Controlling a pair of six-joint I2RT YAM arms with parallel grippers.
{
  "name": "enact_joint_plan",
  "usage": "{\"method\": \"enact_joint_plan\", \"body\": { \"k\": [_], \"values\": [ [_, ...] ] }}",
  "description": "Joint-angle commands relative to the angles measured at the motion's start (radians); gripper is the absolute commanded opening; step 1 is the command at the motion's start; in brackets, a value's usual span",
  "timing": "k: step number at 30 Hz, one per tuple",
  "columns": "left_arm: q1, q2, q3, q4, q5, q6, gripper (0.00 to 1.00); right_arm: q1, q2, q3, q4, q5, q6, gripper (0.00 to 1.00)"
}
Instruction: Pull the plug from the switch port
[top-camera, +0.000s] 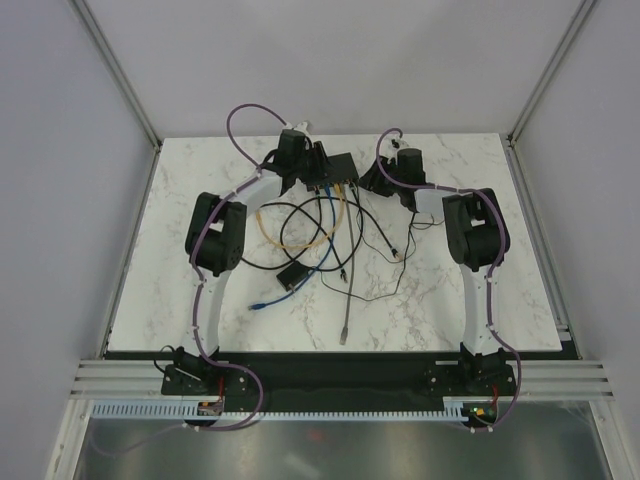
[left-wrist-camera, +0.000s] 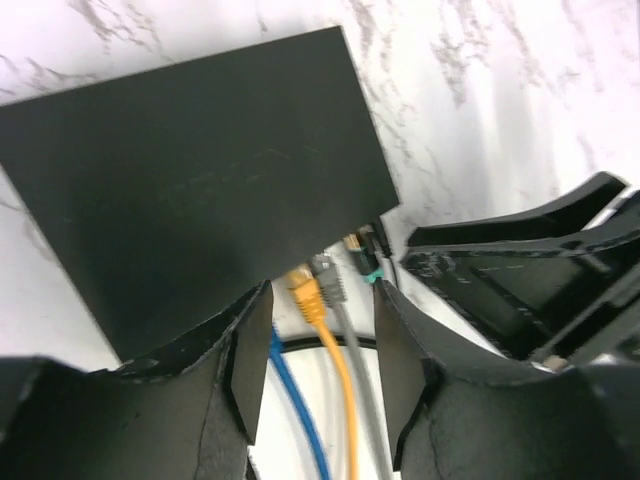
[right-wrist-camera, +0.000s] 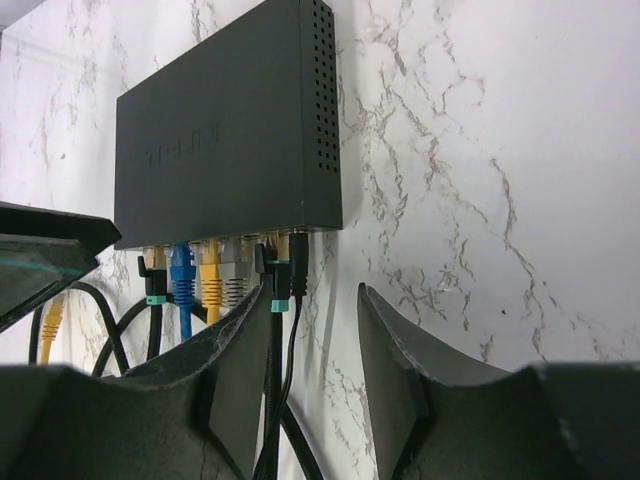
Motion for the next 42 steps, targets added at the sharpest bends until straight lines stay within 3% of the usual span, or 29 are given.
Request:
{"method": "enact_joint_plan", "body": {
  "k": [1, 3, 7, 10, 24, 35, 42],
  "values": [
    [-0.022, 0.002, 0.036, -0.008, -0.101, 0.162, 0.50, -0.005, 0.017, 0.011, 0.071, -0.039, 0.024, 0.48],
    [-0.037, 0.002, 0.050, -0.017, -0.148, 0.257, 0.45, -0.006, 0.023, 0.015, 0.071, -0.041, 0.021, 0.47],
    [-0.082, -0.004, 0.068, -0.062, -0.213, 0.484, 0.46, -0.011, 0.037, 0.023, 0.072, -0.059, 0.030, 0.47],
    [-0.091, -0.003, 0.068, -0.065, -0.273, 0.545, 0.47, -0.009, 0.040, 0.021, 0.081, -0.070, 0.036, 0.46],
    [-0.128, 0.124, 0.245, -0.168, -0.432, 0.631, 0.45, -0.012, 0.042, 0.006, 0.115, -0.084, 0.062, 0.41],
    [-0.129, 0.098, 0.213, -0.183, -0.313, 0.586, 0.50, -0.020, 0.045, 0.000, 0.120, -0.088, 0.070, 0.40],
    [-0.131, 0.100, 0.205, -0.185, -0.320, 0.579, 0.53, -0.022, 0.049, 0.003, 0.123, -0.094, 0.078, 0.39]
  ]
}}
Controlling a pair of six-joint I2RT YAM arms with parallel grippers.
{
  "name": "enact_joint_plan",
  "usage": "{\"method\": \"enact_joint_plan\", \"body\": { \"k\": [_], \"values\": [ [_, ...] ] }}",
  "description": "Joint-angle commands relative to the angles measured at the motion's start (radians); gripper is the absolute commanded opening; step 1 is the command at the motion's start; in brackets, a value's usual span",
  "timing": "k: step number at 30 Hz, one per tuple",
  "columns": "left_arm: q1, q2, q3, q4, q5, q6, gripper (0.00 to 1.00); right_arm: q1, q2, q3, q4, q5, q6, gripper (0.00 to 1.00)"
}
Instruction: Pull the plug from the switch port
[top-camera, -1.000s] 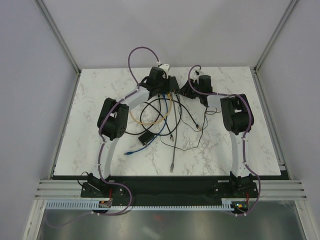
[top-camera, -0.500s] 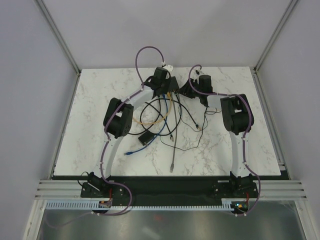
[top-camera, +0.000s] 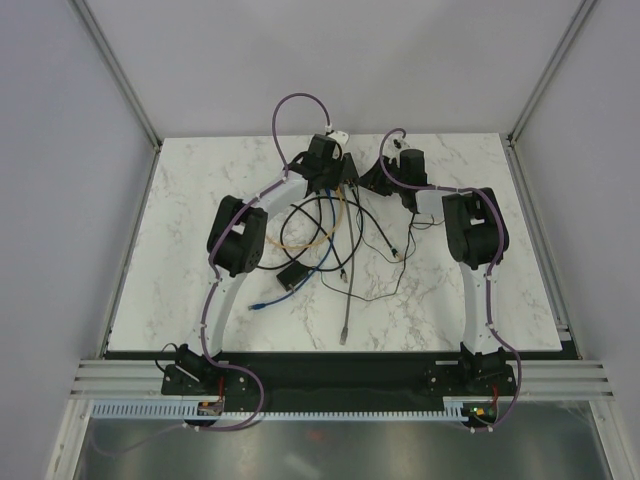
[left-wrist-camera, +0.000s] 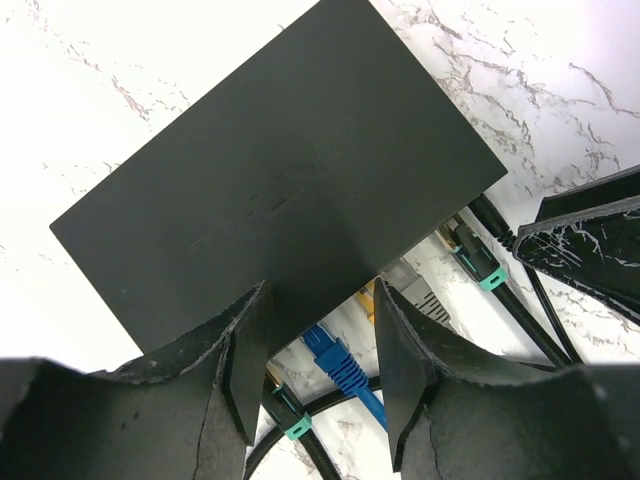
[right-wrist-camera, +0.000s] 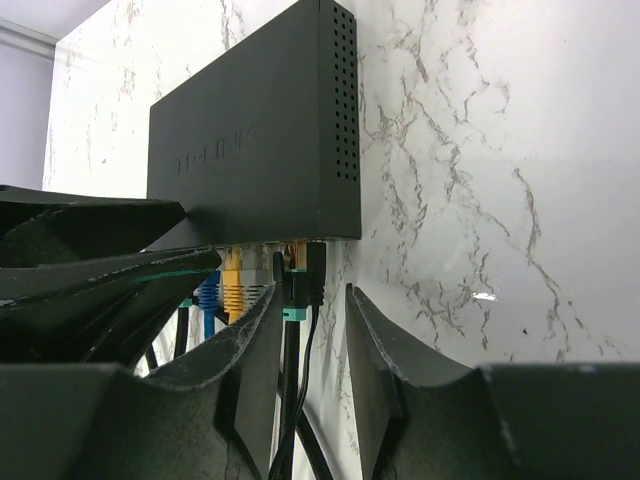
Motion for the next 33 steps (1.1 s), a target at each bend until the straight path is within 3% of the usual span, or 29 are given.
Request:
{"method": "enact_joint_plan", "body": {
  "k": [1, 19, 22, 33],
  "values": [
    [-0.008, -0.017, 0.012, -0.004, 0.008, 0.007, 0.53, -0.002, 0.020, 0.003, 0.051, -0.026, 0.012, 0.39],
    [-0.010, -0.012, 0.030, -0.066, -0.021, -0.046, 0.50, -0.002, 0.064, 0.031, 0.049, -0.040, 0.054, 0.34],
    [-0.017, -0.023, 0.005, -0.032, -0.035, -0.028, 0.58, -0.002, 0.066, 0.032, 0.048, -0.043, 0.058, 0.33],
    [-0.027, 0.043, 0.102, -0.121, -0.090, -0.031, 0.62, -0.002, 0.073, 0.035, 0.062, -0.041, 0.077, 0.29]
  ]
}}
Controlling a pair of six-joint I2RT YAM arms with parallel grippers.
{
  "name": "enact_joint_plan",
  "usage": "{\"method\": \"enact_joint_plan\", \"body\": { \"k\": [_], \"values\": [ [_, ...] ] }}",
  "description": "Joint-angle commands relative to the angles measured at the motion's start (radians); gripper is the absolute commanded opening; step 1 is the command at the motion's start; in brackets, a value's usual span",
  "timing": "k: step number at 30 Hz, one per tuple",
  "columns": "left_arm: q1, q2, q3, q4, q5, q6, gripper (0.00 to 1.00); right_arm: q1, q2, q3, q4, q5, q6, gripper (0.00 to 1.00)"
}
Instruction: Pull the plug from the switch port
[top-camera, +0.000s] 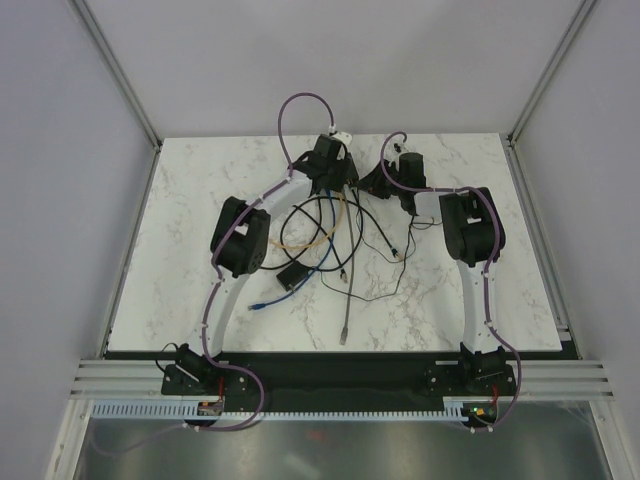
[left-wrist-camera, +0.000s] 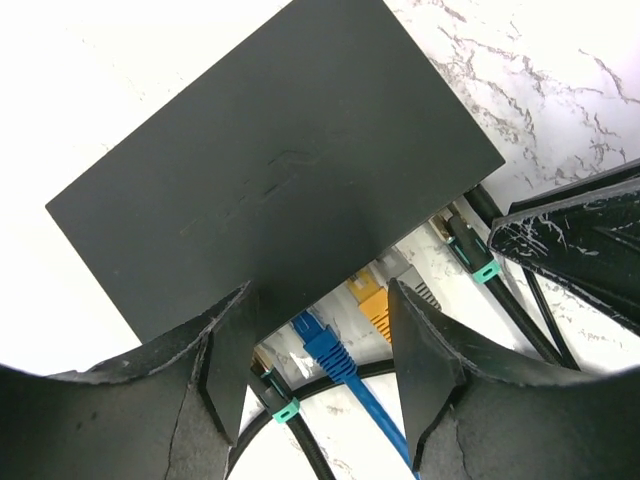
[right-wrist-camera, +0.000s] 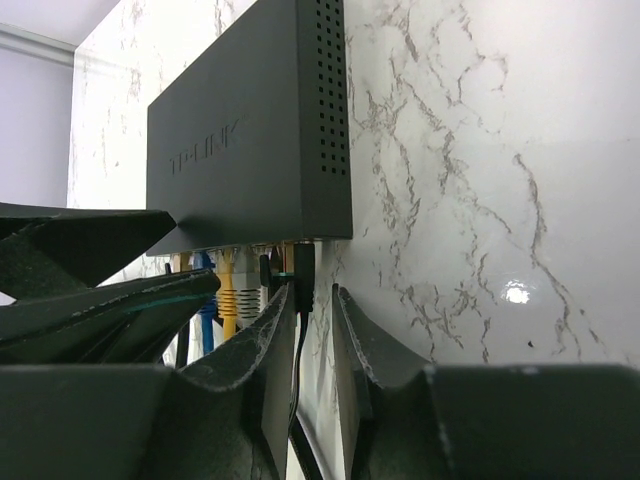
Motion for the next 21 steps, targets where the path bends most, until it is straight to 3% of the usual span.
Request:
{"method": "enact_joint_plan", "body": {
  "k": [1, 13, 18, 21],
  "values": [
    [-0.006, 0.036, 0.080, -0.063, -0.042, -0.017, 0.62, -0.002, 0.026, 0.029, 0.015, -0.006, 0.005, 0.28],
    [-0.007, 0.084, 0.156, -0.147, -0.039, -0.054, 0.61, -0.001, 0.028, 0.028, 0.015, -0.009, 0.013, 0.17],
    [-0.007, 0.096, 0.181, -0.170, -0.027, -0.063, 0.61, 0.006, 0.030, 0.032, 0.003, -0.009, 0.014, 0.02],
    [-0.009, 0.110, 0.208, -0.188, -0.007, -0.069, 0.62, 0.009, 0.030, 0.035, -0.021, 0.003, 0.017, 0.00]
  ]
}}
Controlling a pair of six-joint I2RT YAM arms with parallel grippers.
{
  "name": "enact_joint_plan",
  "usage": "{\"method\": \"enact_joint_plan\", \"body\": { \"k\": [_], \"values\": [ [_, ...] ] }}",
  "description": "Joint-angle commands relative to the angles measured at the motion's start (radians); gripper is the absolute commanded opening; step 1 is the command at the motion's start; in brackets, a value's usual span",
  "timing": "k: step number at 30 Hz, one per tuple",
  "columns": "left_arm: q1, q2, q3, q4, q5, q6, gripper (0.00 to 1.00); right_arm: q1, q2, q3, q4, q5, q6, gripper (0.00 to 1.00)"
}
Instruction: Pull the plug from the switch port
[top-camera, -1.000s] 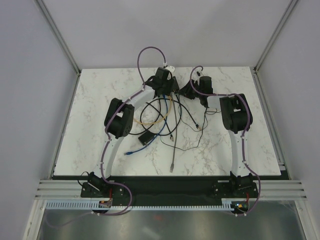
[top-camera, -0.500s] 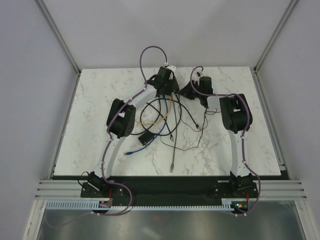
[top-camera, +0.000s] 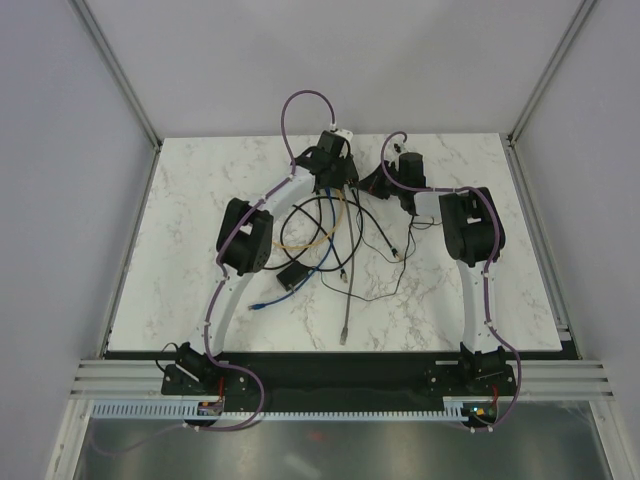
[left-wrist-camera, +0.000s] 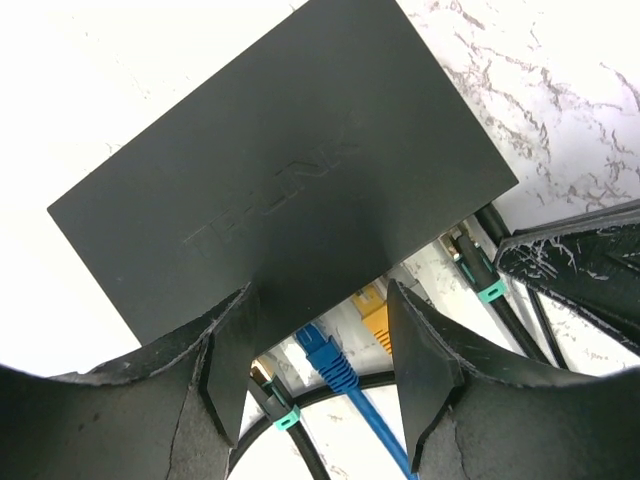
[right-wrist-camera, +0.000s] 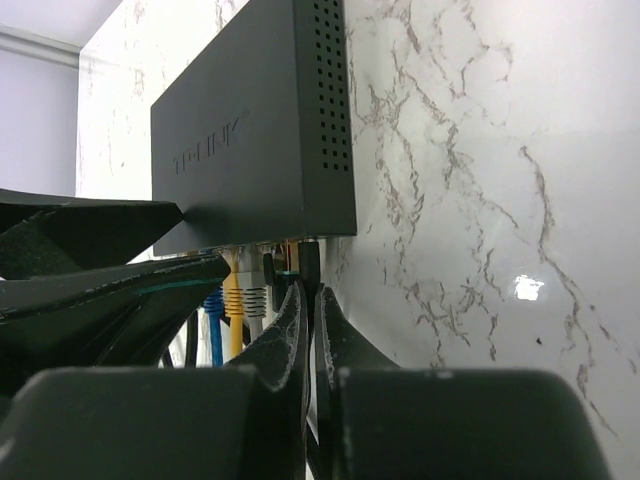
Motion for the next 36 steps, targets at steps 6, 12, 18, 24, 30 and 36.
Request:
{"method": "enact_joint_plan", "body": {
  "k": [6, 12, 18, 24, 30, 36],
  "values": [
    [-0.005, 0.074, 0.114, -0.091, 0.062, -0.064, 0.63, 0.034, -0.017, -0.005, -0.107, 0.118, -0.025, 0.00],
    [-0.003, 0.098, 0.142, -0.109, 0.091, -0.080, 0.63, 0.072, -0.068, -0.027, -0.217, 0.303, -0.095, 0.00],
    [0.003, 0.107, 0.159, -0.119, 0.112, -0.092, 0.63, 0.089, -0.091, -0.041, -0.236, 0.334, -0.118, 0.00],
    [0.009, 0.107, 0.159, -0.119, 0.125, -0.100, 0.63, 0.081, -0.106, -0.106, -0.084, 0.186, -0.031, 0.00],
    [0.015, 0.108, 0.159, -0.119, 0.138, -0.104, 0.63, 0.041, -0.143, -0.189, -0.027, 0.148, 0.017, 0.00],
    [0.015, 0.110, 0.162, -0.119, 0.152, -0.107, 0.62, 0.049, -0.178, -0.182, -0.131, 0.311, -0.095, 0.00]
  ]
}}
